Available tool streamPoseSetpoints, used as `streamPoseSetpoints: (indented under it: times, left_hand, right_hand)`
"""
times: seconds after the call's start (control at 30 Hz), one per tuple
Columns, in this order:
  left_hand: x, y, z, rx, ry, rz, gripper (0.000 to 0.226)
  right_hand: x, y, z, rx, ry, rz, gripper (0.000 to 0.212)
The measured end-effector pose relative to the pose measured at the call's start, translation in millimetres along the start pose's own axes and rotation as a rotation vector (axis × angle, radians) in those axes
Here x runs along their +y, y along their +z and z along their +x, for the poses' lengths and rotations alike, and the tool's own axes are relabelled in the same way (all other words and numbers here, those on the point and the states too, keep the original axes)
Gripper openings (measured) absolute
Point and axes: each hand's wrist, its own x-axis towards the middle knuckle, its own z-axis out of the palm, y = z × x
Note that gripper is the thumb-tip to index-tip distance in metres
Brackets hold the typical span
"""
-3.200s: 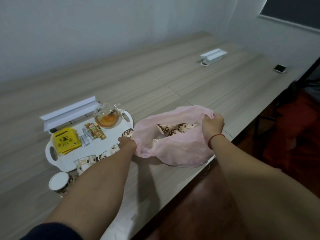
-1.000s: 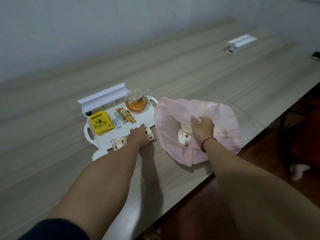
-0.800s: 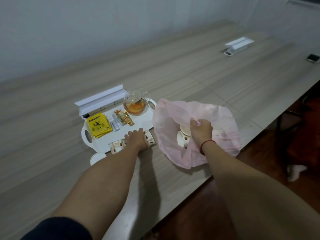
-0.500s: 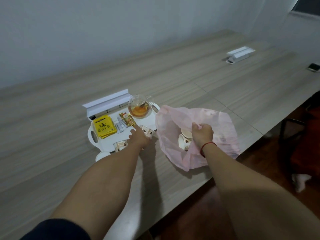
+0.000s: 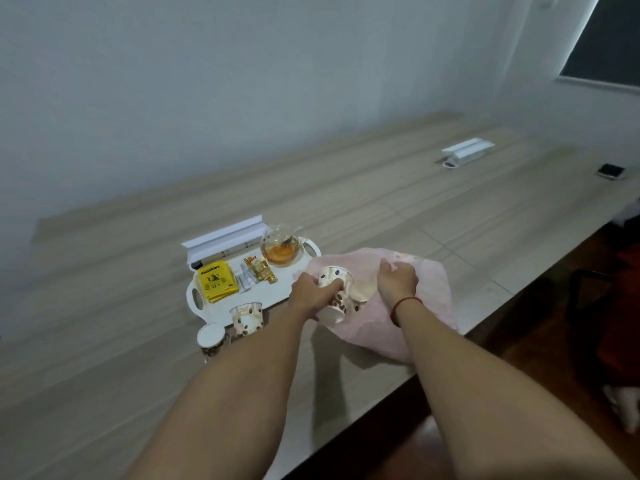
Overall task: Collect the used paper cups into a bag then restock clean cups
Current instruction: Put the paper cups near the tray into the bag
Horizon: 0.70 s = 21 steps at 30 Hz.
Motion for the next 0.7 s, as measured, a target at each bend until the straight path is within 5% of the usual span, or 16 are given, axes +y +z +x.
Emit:
streamPoseSetpoints:
  times: [0.13,0.33,0.53,0.7]
  left_hand:
    - [1,20,-7,-0.033,-0.025,-0.057,0.061]
    - [-18,72,49,-0.004,-0.188,-0.354,0.102]
    - [5,94,-9,-0.165,-0.147,-0.250,0.037]
    - [-13,93,-7,-0.133,-0.184,-0.156,0.037]
  right_hand:
    - [-4,-13,1,0.020,-0.014,0.029,0.043]
    - [0,-14,-1,0.010,-0.016,0.053,0.041]
    - [7,-12,0,-0.018,-0.011,0.050,0.042]
    - [13,-15,-3,-0.037,0.015,0.061,0.044]
